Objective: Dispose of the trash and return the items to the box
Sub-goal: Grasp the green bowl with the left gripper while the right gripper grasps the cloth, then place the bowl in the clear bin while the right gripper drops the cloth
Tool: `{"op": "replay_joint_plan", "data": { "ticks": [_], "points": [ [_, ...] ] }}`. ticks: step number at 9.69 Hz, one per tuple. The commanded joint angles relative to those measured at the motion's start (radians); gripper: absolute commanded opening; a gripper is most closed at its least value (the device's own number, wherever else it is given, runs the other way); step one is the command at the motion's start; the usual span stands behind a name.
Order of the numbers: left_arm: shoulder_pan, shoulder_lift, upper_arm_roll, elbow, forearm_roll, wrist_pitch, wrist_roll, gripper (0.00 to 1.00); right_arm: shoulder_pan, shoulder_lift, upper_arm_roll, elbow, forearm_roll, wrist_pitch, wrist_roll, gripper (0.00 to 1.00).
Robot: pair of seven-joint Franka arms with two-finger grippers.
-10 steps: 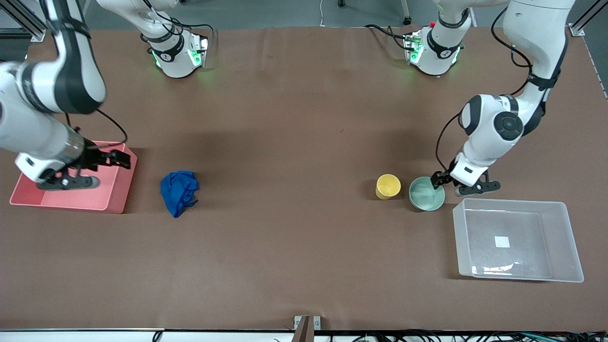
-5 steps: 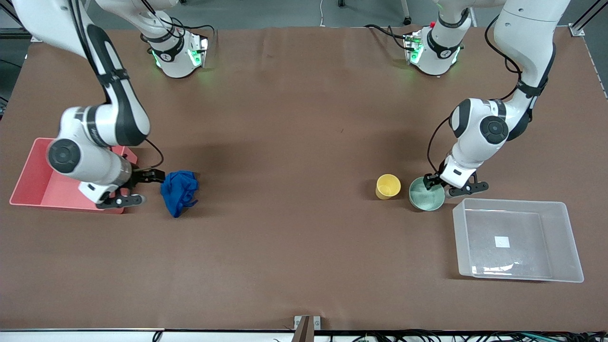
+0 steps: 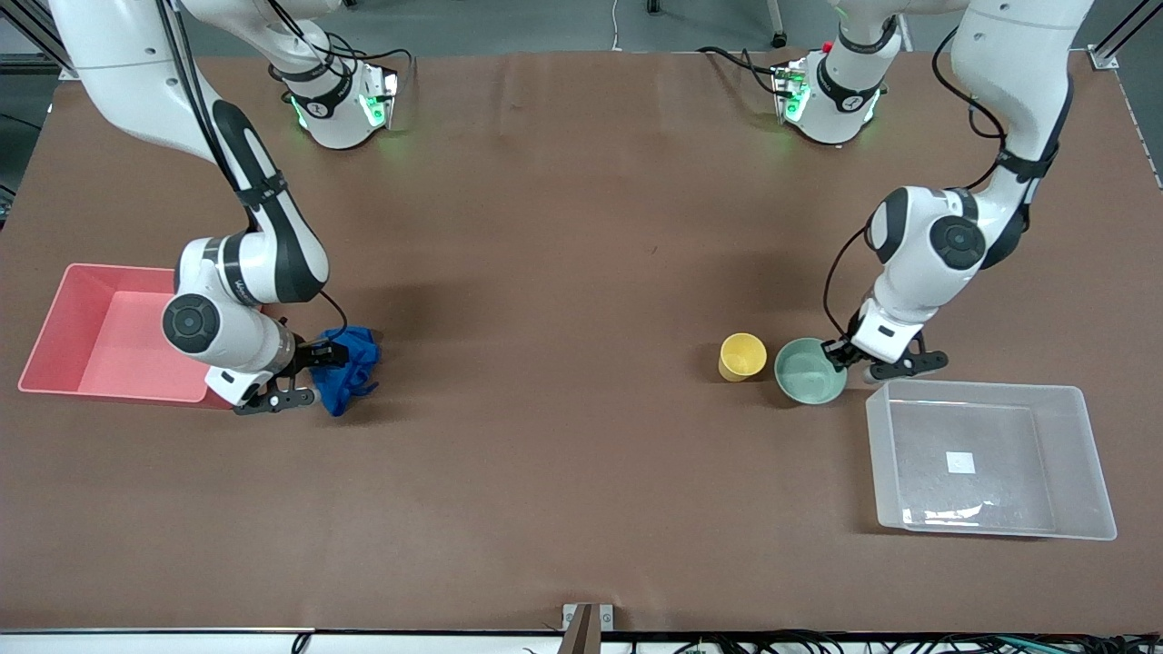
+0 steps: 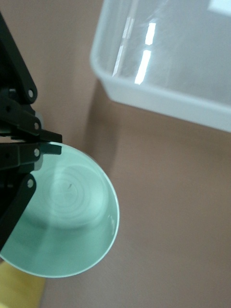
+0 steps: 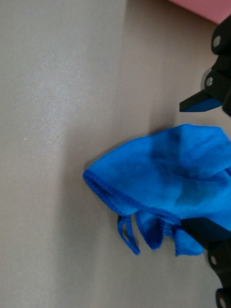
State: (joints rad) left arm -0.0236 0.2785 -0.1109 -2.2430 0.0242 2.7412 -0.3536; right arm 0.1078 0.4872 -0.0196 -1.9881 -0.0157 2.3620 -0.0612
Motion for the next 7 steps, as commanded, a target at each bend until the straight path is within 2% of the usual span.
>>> {"op": "replay_joint_plan", "data": {
  "ticks": [1,2,3,4,6,7],
  "points": [
    [0.033,-0.064,0.005,0.101,-0.004,-0.186,0.008,0.0,0.003,0.017,0.0,-0.027,0.002,0.063,0.009,0.94],
    [0.043,-0.055,0.003,0.205,-0.003,-0.307,0.025,0.0,0.009,0.022,0.0,-0.034,0.002,0.08,0.009,0.77],
    [0.056,-0.035,0.008,0.296,-0.003,-0.386,0.071,0.0,0.009,0.022,0.0,-0.034,0.002,0.08,0.009,0.5],
    [0.107,0.006,0.007,0.377,-0.001,-0.415,0.152,0.0,0.009,0.022,0.0,-0.034,0.002,0.077,0.009,0.33],
    [0.178,0.121,0.007,0.503,-0.003,-0.42,0.331,0.0,0.007,0.021,0.0,-0.035,0.002,0.068,0.009,0.16],
    [0.204,0.196,0.007,0.579,-0.001,-0.42,0.404,0.0,0.007,0.013,0.0,-0.038,0.002,0.051,0.009,0.13]
  ]
}}
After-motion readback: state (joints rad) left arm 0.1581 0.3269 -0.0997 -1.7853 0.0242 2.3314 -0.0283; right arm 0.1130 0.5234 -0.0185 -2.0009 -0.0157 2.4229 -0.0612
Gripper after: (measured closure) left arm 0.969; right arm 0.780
